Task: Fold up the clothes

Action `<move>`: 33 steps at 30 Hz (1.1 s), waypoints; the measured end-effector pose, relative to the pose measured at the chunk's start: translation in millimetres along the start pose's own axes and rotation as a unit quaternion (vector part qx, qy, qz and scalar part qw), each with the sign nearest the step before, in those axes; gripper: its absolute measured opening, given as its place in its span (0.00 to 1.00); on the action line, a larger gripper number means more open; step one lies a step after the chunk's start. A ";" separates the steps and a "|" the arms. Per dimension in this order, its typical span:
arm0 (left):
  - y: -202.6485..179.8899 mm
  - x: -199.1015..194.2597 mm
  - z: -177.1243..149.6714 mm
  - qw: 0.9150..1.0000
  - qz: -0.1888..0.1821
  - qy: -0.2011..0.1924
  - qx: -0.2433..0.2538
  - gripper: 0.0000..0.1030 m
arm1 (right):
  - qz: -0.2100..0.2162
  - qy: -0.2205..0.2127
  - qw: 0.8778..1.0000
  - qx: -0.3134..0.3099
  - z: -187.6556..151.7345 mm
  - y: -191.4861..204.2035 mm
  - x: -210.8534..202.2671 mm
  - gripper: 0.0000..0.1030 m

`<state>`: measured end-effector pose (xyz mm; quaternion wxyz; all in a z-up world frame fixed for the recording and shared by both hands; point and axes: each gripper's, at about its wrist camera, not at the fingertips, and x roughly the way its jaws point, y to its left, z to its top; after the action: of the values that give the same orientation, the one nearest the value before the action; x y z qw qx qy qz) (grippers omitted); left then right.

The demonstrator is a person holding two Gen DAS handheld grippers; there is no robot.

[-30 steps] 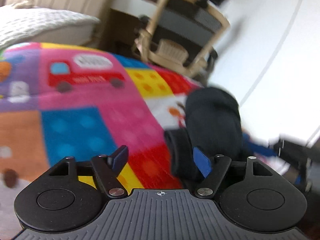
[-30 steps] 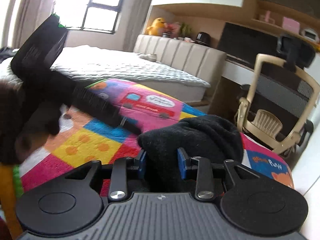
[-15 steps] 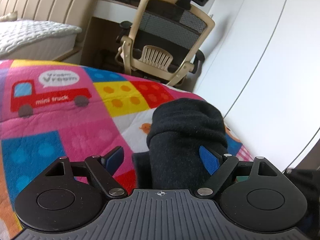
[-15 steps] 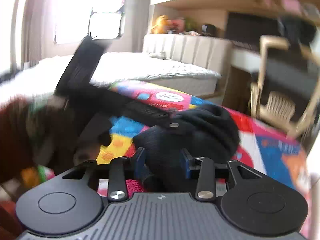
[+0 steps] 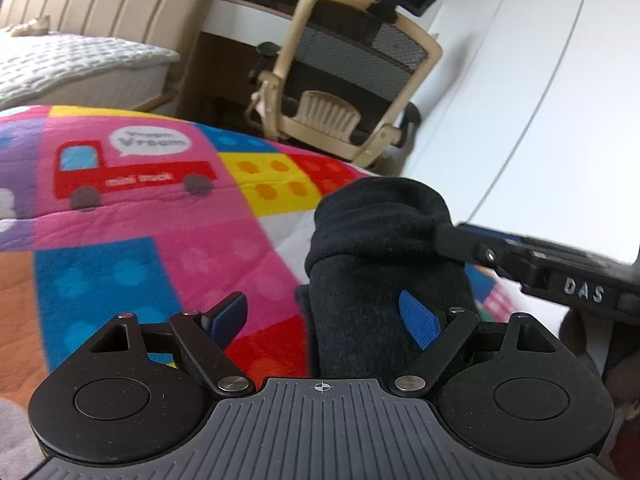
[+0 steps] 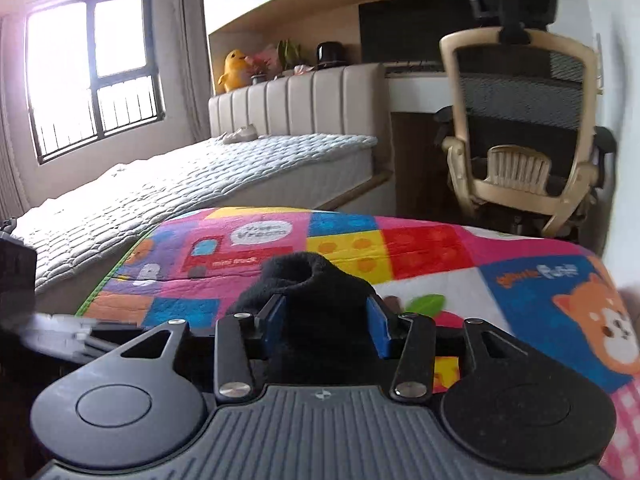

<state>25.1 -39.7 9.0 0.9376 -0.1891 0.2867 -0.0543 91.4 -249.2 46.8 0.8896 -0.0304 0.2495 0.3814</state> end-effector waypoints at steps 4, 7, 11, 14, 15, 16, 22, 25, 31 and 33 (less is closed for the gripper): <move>18.5 -4.4 -7.7 1.000 0.011 0.002 -0.024 0.86 | 0.020 0.025 0.999 0.001 -0.1 9.5 19.9 0.47; 30.9 -6.2 -10.6 0.999 0.011 0.008 -0.047 0.87 | 0.029 0.022 0.999 0.003 1.2 8.8 15.9 0.54; 27.4 -5.8 -8.4 0.999 0.020 0.012 -0.033 0.91 | 0.044 0.005 0.998 0.049 -4.7 -9.0 -9.7 0.79; 26.8 -4.7 -8.0 0.999 0.016 0.015 -0.034 0.92 | 0.060 0.020 0.993 0.104 -19.4 -27.6 -17.7 0.83; 26.3 -4.7 -7.8 0.999 0.015 0.017 -0.035 0.92 | 0.066 0.028 0.990 0.123 -25.1 -34.0 -19.0 0.85; 25.4 -4.2 -7.4 0.999 0.012 0.019 -0.036 0.92 | 0.075 0.037 0.986 0.143 -31.0 -40.4 -18.9 0.89; 15.8 2.3 -2.3 0.999 -0.007 0.033 -0.033 0.92 | 0.138 0.077 0.956 0.247 -64.0 -60.4 12.0 0.90; 14.5 6.0 -0.2 0.999 -0.012 0.038 -0.034 0.92 | 0.150 0.072 0.953 0.253 -64.5 -62.4 15.2 0.81; 5.7 24.5 12.8 0.999 -0.009 0.046 -0.021 0.94 | 0.143 0.033 0.951 0.271 -63.2 -70.4 9.2 0.60; -5.9 35.6 22.6 0.999 0.001 0.046 0.003 0.94 | 0.121 0.009 0.953 0.279 -63.9 -74.2 5.5 0.59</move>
<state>67.3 -45.3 10.2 0.9241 -0.1829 0.3298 -0.0625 119.2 -313.6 -21.7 0.8076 0.2460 0.3559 0.4008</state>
